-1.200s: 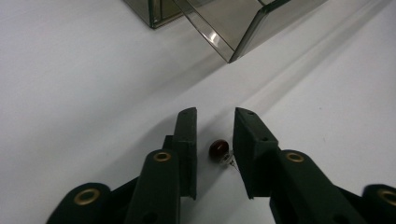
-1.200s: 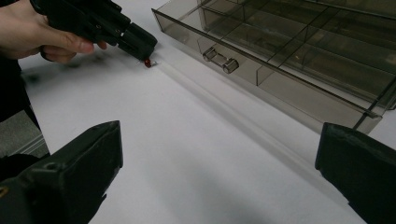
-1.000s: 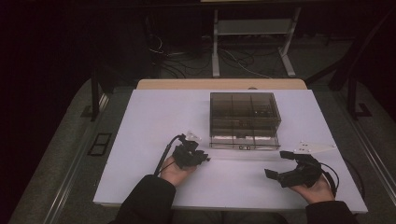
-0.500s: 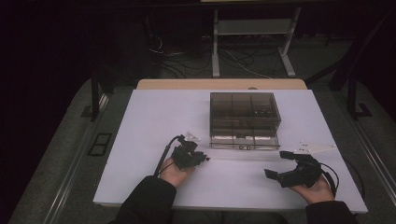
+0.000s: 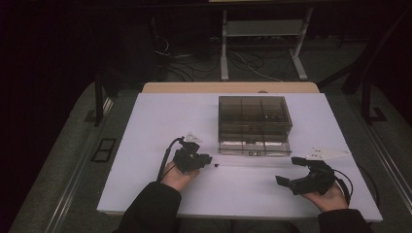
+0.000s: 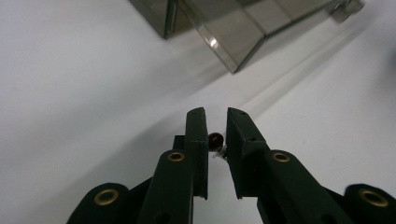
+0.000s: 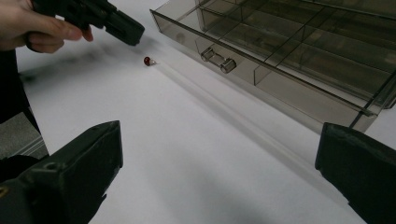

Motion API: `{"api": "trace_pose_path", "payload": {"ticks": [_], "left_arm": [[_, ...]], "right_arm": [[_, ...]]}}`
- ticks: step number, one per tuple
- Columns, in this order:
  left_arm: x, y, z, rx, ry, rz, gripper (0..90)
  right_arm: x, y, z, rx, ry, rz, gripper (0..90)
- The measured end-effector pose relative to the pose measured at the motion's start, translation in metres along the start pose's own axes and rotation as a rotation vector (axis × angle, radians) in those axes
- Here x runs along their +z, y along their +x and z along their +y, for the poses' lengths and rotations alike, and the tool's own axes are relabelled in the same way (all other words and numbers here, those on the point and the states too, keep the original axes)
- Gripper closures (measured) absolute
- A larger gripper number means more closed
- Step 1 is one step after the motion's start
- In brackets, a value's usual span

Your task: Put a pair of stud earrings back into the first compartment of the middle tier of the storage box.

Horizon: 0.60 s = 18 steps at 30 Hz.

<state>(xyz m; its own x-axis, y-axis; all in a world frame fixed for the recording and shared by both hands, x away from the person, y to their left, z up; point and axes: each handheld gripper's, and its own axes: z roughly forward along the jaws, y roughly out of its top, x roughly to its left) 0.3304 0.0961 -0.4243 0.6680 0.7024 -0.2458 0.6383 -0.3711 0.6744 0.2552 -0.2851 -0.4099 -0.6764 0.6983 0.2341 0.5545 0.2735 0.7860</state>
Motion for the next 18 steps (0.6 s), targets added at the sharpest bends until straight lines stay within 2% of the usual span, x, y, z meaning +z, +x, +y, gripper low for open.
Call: {"api": "trace_pose_path", "payload": {"ticks": [4,8,18], "left_arm": [[-0.012,0.002,0.007,-0.011,-0.043,-0.023,78.1],[-0.021,0.004,0.014,-0.002,-0.073,-0.038,78.1],[-0.038,0.003,0.034,0.028,-0.101,-0.054,78.2]], "right_arm": [[0.0,0.0,0.0,0.001,-0.001,-0.001,0.3],[0.0,0.0,0.0,0.005,0.003,0.0,0.3],[-0.001,0.0,-0.001,0.007,0.0,-0.002,0.3]]}}
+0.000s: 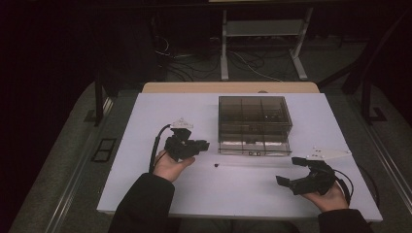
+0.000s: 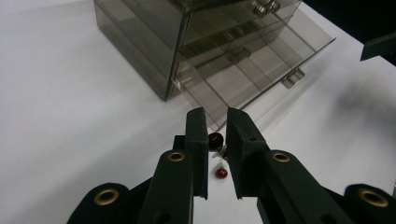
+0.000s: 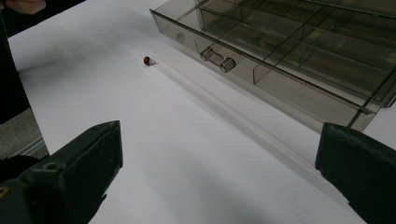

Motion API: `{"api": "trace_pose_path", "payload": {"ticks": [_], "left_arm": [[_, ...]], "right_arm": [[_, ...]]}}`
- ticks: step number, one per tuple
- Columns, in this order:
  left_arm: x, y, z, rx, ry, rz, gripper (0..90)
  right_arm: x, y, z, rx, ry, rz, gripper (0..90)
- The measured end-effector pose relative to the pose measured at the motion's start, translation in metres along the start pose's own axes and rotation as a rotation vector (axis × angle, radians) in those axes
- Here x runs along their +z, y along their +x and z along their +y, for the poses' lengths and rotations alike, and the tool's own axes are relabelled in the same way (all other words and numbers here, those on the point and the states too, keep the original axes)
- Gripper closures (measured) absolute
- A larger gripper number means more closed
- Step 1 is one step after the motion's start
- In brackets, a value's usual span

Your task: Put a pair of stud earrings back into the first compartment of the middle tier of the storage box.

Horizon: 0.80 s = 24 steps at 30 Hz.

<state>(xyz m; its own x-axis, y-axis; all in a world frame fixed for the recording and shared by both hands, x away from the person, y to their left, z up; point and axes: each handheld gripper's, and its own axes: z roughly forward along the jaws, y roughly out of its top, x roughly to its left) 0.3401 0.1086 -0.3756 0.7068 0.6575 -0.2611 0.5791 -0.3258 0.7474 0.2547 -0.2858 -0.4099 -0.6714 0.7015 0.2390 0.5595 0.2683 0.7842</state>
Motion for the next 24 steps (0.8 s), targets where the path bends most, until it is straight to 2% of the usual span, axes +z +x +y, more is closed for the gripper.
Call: {"api": "trace_pose_path", "payload": {"ticks": [4,13,24], "left_arm": [[0.0,-0.004,0.009,0.009,-0.008,-0.011,78.1],[0.006,-0.02,0.03,0.061,-0.003,-0.031,78.1],[0.015,-0.03,0.044,0.099,0.005,-0.045,78.2]], "right_arm": [[0.0,0.0,0.0,0.0,-0.001,0.0,0.3],[-0.001,0.0,0.0,0.005,0.0,0.004,0.3],[-0.001,-0.001,0.0,-0.002,-0.002,0.003,0.3]]}}
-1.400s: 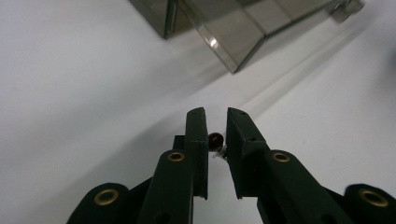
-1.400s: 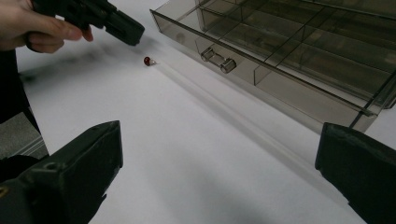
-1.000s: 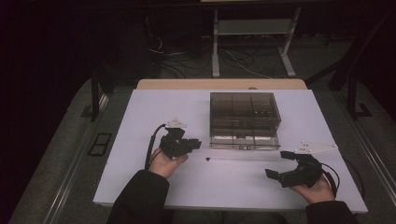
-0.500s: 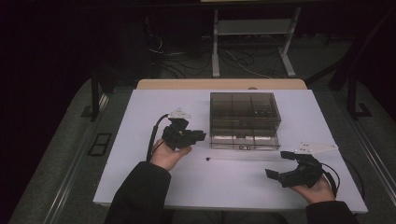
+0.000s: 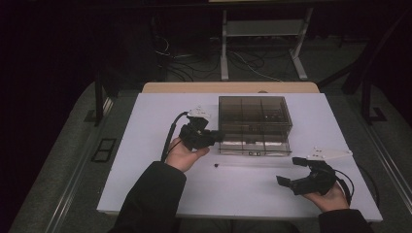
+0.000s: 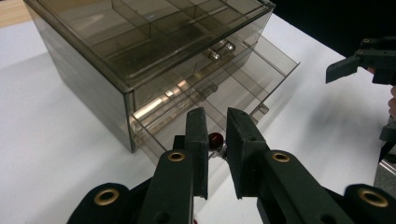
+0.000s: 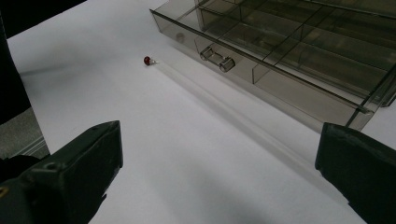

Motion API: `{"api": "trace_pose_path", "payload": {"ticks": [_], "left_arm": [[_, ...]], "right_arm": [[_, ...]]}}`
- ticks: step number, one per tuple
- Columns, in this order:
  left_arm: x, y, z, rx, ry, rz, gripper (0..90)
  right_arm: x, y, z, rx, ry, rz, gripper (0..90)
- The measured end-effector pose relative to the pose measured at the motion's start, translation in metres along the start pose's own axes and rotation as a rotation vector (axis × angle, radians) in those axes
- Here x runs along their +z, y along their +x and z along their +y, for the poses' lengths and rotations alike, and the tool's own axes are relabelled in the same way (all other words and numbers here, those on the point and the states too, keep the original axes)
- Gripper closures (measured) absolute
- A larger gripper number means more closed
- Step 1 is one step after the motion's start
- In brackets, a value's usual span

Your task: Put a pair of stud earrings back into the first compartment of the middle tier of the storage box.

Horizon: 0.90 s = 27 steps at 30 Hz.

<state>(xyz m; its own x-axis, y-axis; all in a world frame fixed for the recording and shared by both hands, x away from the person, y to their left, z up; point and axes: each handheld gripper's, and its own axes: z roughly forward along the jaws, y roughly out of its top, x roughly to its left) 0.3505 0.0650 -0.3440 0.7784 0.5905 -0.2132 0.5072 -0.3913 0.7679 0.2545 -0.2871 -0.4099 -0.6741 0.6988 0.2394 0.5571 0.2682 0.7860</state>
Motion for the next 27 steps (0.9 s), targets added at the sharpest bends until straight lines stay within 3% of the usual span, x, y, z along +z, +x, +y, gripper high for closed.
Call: {"api": "trace_pose_path", "payload": {"ticks": [9,27], "left_arm": [[0.011,-0.003,0.008,0.019,0.012,-0.007,78.2],[0.043,-0.002,0.006,0.005,0.025,-0.022,78.2]], "right_arm": [[0.0,0.0,0.0,0.0,0.0,0.0,0.3],[0.001,0.0,0.0,-0.008,0.01,0.006,0.3]]}}
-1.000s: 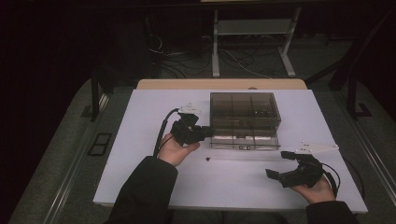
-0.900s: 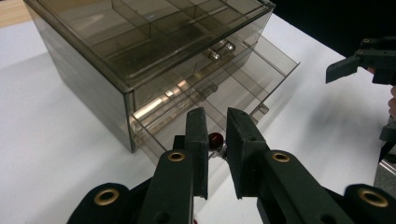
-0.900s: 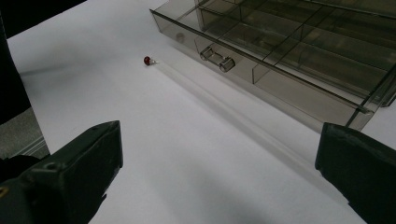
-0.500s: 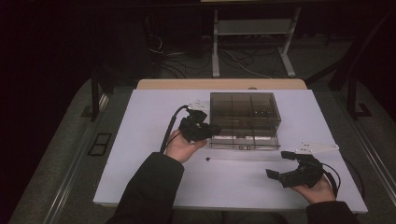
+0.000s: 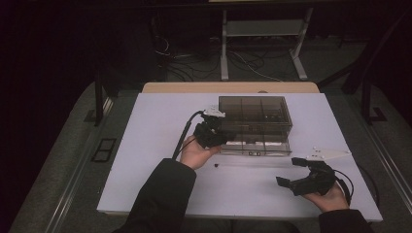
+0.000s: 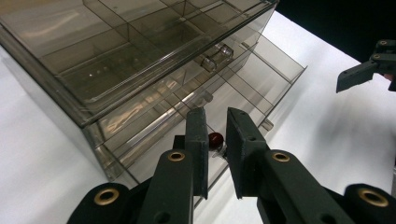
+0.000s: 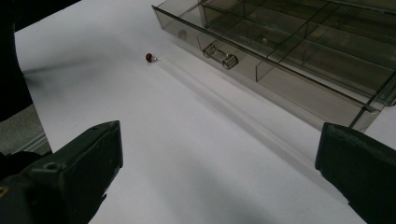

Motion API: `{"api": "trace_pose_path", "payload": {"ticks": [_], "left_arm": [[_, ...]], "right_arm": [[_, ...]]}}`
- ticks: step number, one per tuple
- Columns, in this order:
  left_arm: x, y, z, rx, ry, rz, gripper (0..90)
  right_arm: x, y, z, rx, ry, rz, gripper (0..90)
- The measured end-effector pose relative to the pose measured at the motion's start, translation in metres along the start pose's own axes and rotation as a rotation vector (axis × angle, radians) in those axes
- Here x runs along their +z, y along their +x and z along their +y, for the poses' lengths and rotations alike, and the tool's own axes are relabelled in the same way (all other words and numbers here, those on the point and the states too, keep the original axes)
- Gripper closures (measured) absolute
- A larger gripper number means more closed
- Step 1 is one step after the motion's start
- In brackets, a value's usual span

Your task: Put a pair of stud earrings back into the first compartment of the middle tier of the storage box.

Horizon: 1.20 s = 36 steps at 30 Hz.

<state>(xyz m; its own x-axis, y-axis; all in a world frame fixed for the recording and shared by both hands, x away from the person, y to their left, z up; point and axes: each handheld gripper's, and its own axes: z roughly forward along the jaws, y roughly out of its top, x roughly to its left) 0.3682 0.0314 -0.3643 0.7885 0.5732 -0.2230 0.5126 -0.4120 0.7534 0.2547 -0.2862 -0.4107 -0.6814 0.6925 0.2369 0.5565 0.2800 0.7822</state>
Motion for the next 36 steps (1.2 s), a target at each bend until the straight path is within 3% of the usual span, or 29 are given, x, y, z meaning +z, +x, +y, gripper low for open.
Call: {"api": "trace_pose_path", "payload": {"ticks": [13,29,36], "left_arm": [[0.017,0.004,-0.002,-0.016,0.0,-0.001,78.1],[0.035,0.01,-0.007,-0.007,0.092,0.022,77.9],[0.041,0.01,-0.008,-0.024,0.11,0.043,77.1]], "right_arm": [[0.001,0.0,0.0,-0.001,0.007,0.007,0.4],[0.002,0.0,0.0,-0.005,0.016,0.014,0.3],[0.002,0.0,-0.001,-0.003,0.019,0.015,0.4]]}}
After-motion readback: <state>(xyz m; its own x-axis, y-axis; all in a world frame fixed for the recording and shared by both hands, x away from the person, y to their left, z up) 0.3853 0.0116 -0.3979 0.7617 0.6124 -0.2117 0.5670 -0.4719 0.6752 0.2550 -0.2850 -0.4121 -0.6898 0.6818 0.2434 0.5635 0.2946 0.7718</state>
